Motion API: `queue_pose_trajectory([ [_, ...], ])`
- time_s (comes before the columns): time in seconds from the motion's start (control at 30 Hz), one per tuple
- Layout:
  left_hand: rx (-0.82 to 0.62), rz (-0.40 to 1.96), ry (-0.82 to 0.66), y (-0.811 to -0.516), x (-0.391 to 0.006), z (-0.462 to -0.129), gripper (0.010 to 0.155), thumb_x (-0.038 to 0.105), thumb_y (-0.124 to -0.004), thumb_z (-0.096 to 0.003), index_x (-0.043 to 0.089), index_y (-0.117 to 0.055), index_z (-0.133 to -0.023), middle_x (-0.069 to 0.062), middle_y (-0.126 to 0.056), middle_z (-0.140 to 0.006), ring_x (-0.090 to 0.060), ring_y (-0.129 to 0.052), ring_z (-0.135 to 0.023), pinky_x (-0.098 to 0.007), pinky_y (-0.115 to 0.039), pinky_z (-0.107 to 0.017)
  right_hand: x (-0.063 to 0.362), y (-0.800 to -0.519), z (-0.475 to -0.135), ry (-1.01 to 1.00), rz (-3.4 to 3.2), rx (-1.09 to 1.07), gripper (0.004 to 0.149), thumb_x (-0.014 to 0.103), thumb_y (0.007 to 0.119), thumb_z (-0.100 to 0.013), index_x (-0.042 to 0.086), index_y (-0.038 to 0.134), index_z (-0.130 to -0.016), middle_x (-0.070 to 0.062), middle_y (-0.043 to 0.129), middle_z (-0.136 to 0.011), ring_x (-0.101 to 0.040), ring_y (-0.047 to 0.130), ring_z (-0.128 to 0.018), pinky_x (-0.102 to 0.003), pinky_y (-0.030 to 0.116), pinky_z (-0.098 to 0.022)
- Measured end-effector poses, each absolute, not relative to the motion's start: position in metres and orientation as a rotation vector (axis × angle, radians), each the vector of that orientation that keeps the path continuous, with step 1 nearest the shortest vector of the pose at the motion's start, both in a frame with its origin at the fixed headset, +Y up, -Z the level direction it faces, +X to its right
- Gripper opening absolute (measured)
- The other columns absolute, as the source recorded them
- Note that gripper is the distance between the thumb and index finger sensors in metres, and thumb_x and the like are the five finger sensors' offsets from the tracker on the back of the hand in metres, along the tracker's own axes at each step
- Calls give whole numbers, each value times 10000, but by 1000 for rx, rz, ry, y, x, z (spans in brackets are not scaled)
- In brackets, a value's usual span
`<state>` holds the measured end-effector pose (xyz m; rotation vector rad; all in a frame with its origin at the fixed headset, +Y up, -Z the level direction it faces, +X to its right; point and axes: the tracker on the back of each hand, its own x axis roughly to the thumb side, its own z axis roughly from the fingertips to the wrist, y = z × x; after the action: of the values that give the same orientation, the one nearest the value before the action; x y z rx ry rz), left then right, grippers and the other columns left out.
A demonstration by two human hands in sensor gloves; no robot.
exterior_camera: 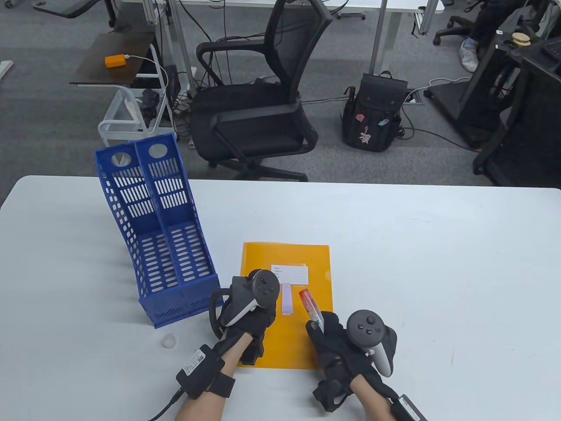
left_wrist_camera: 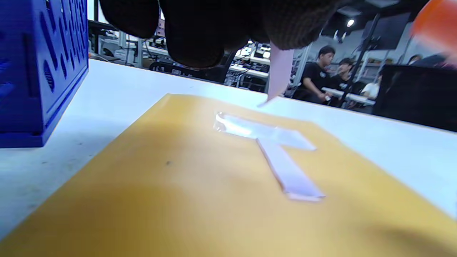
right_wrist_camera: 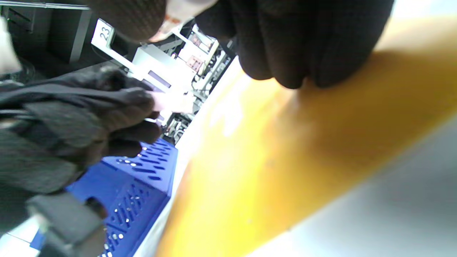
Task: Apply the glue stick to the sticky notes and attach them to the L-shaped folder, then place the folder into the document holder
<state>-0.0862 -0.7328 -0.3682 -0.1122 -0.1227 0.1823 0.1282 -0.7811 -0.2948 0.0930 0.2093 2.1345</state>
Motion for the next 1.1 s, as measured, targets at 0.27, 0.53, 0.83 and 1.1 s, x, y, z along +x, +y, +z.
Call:
queue_pose_trajectory([
  [0.27,-128,114,-75,-749,-69,-391,413,356,-681,-526,240,-585,-911,-80,-572,-1066,-262,-741,-909,-584,-568,-725,129,-781,-295,213,2126,89,620,416,629,-506,-44,534,-911,-320,691,-890,-504,771,-763,-530,763,-479],
  [0.53,-133,57,-85,-761,-59,-397,403,373,-712,-517,301,-629,-905,-38,-625,-1048,-263,-751,-910,-585,-572,-727,130,-781,-295,214,2120,86,620,416,629,-506,-45,534,-911,-320,691,-890,-504,771,-763,-530,763,-479],
  [0.83,-179,36,-122,-771,-53,-396,390,389,-774,-487,333,-728,-870,33,-789,-967,-271,-807,-883,-584,-610,-705,130,-781,-295,213,2125,88,620,416,630,-506,-44,535,-910,-320,689,-892,-504,769,-765,-531,761,-480],
  [1.1,-206,6,-130,-775,-50,-394,381,395,-789,-481,362,-758,-859,50,-811,-971,-273,-786,-906,-586,-598,-713,130,-781,-295,216,2121,87,620,415,631,-506,-44,535,-911,-319,690,-892,-504,769,-765,-532,761,-480],
])
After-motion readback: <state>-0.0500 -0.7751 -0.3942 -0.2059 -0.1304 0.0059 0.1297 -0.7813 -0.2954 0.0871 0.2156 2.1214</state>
